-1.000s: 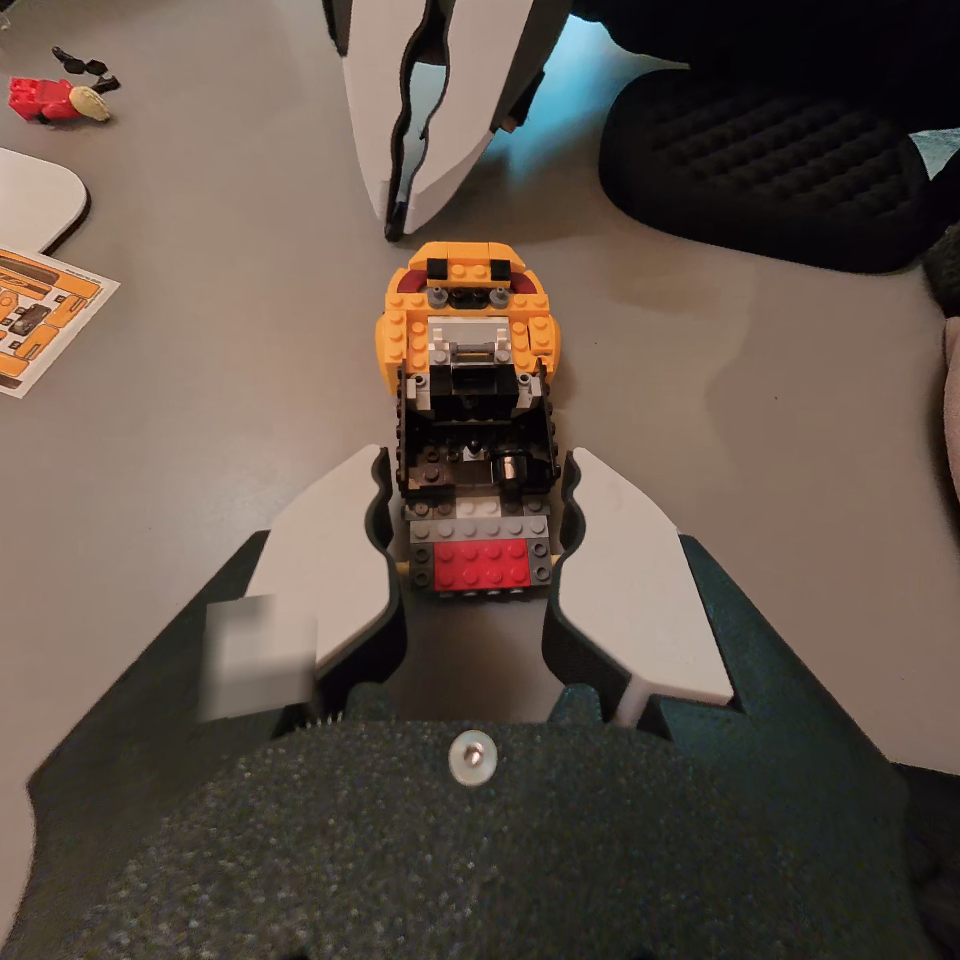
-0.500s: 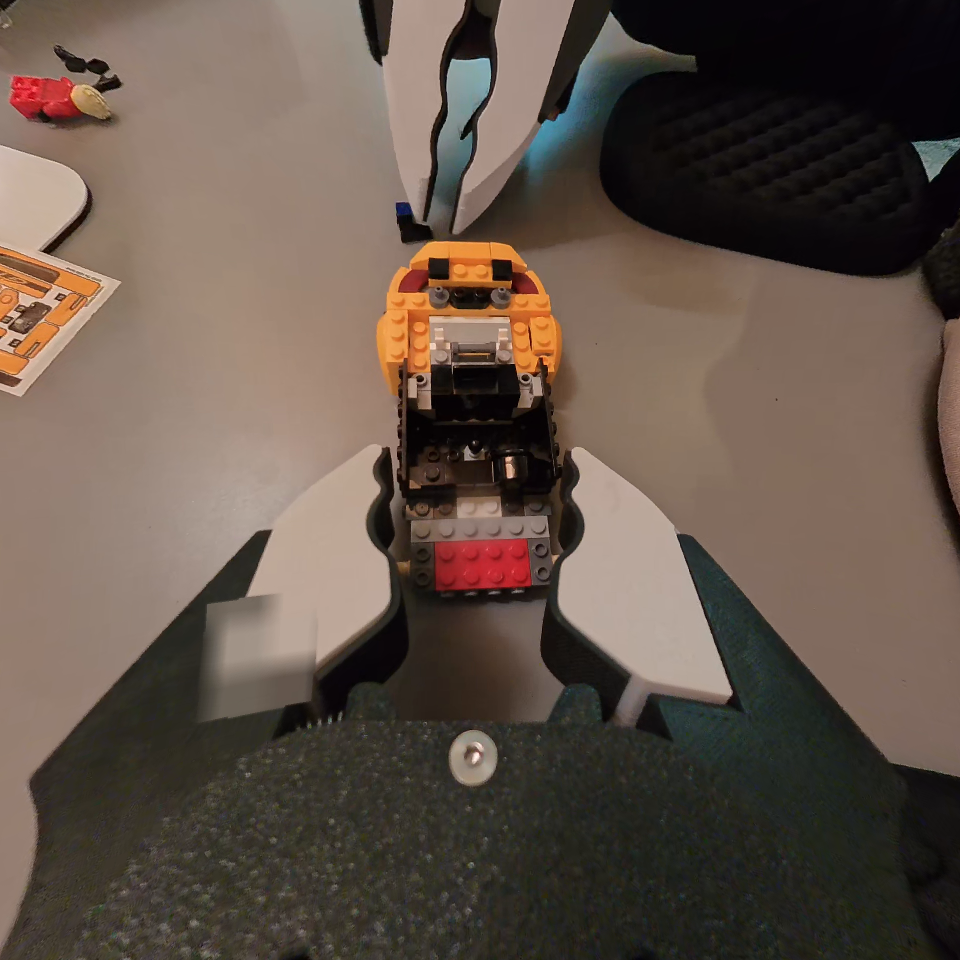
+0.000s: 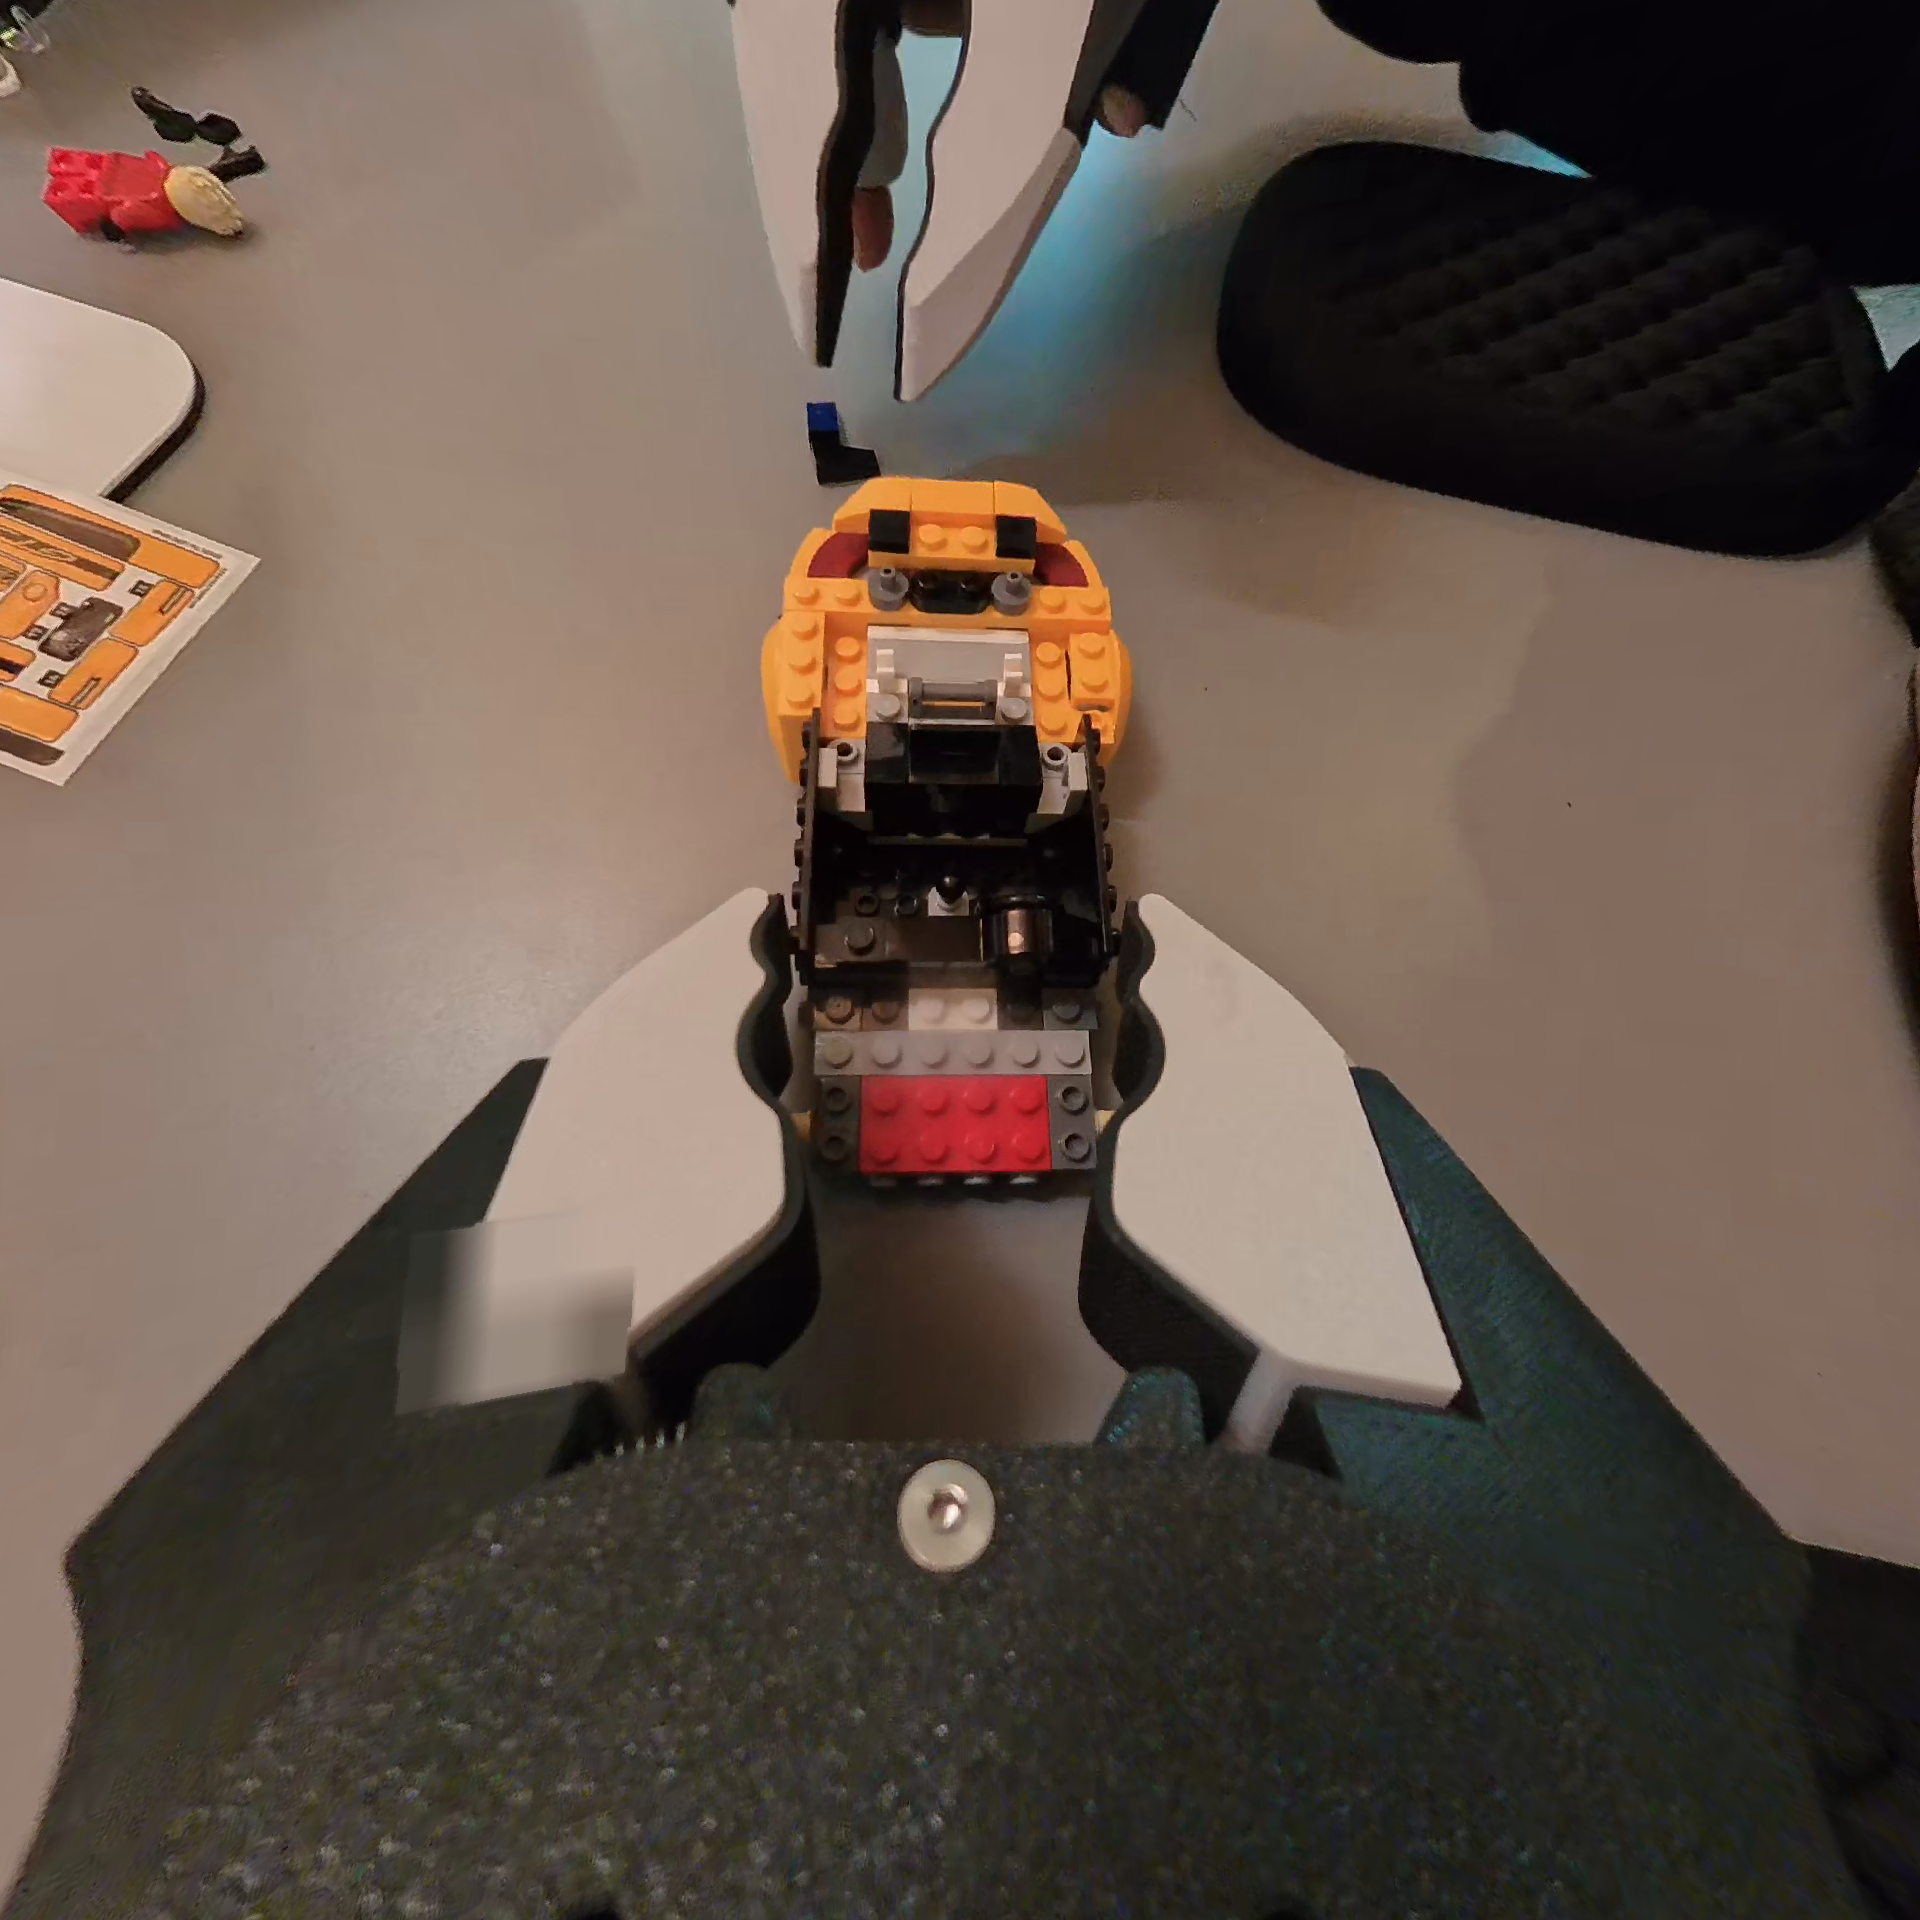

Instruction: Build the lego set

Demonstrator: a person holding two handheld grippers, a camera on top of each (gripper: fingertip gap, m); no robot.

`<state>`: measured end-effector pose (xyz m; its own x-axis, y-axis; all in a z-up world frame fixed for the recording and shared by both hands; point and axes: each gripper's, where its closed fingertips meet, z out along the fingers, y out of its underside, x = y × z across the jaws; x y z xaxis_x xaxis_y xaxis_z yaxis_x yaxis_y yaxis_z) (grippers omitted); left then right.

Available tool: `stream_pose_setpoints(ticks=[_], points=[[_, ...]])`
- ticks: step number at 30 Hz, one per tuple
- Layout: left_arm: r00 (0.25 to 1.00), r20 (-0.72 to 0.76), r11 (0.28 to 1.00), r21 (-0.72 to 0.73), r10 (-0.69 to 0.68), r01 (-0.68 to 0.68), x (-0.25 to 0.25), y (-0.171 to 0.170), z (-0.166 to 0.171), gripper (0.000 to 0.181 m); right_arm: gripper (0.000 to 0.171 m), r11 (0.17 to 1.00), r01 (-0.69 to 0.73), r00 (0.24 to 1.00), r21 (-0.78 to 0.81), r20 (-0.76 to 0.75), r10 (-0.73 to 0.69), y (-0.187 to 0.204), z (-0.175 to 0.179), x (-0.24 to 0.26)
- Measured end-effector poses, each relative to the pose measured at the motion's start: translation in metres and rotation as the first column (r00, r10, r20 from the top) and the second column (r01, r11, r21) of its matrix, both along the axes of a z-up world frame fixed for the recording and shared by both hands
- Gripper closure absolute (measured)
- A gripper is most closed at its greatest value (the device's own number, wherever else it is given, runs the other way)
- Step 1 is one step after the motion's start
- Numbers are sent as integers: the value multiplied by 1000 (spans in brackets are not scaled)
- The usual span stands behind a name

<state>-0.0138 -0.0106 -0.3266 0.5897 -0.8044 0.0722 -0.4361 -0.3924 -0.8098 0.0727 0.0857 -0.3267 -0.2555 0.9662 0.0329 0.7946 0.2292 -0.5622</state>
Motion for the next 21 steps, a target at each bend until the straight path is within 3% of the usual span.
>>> stream_pose_setpoints(ticks=[12,21], points=[[1000,-22,1000,14,11,-11,-2,1,1,122,158,992,124,977,-23,177,-118,-3,-16,3],[1000,-23,1000,15,12,-11,-2,2,0,122,157,995,97,973,-34,211,-88,4,-18,-6]])
